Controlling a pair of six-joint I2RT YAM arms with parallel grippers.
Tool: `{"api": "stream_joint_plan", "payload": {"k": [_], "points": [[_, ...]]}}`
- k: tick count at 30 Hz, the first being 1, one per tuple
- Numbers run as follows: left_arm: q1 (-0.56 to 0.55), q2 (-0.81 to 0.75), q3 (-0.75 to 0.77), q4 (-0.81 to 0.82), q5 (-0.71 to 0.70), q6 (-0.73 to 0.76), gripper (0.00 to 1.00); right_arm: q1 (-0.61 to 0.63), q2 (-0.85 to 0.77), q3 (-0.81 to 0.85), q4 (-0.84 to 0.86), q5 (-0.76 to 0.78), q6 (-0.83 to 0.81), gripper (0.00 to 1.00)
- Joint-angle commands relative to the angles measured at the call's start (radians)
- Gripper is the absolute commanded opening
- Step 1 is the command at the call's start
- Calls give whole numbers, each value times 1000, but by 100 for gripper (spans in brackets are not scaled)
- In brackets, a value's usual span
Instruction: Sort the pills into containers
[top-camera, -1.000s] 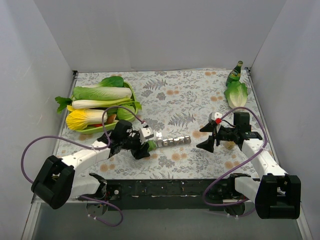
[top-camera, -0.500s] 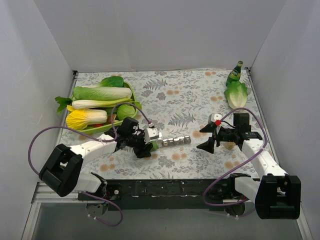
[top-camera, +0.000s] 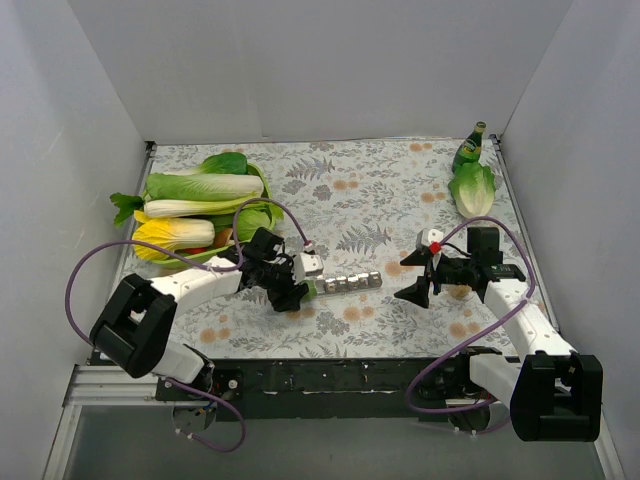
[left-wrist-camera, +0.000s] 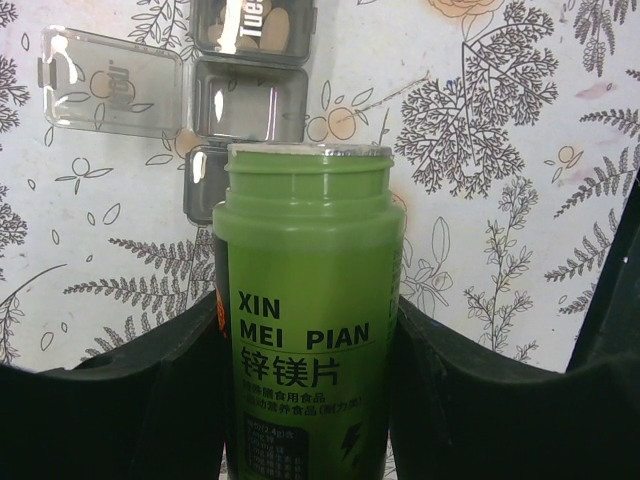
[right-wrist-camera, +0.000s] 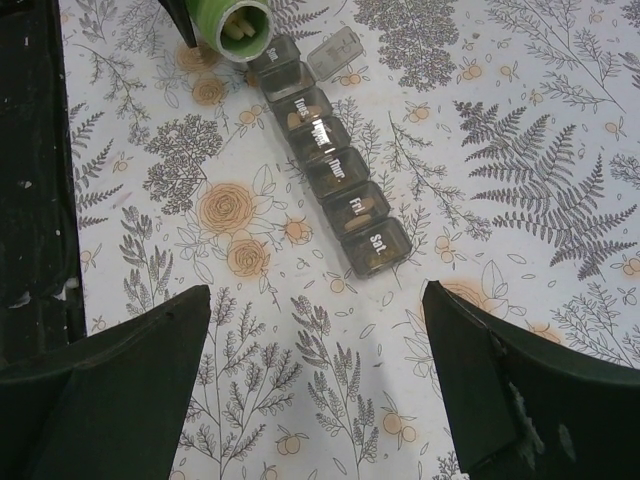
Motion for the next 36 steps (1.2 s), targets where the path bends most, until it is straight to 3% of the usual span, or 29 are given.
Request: {"api": "stream_joint_plan", "payload": {"k": [1, 36], "points": [[-5, 21, 77, -58, -20, 33, 0, -4, -17, 27, -24, -12, -21, 94], [-69, 115, 249, -239, -175, 37, 0, -4, -19, 31, -44, -21, -38, 94]]}}
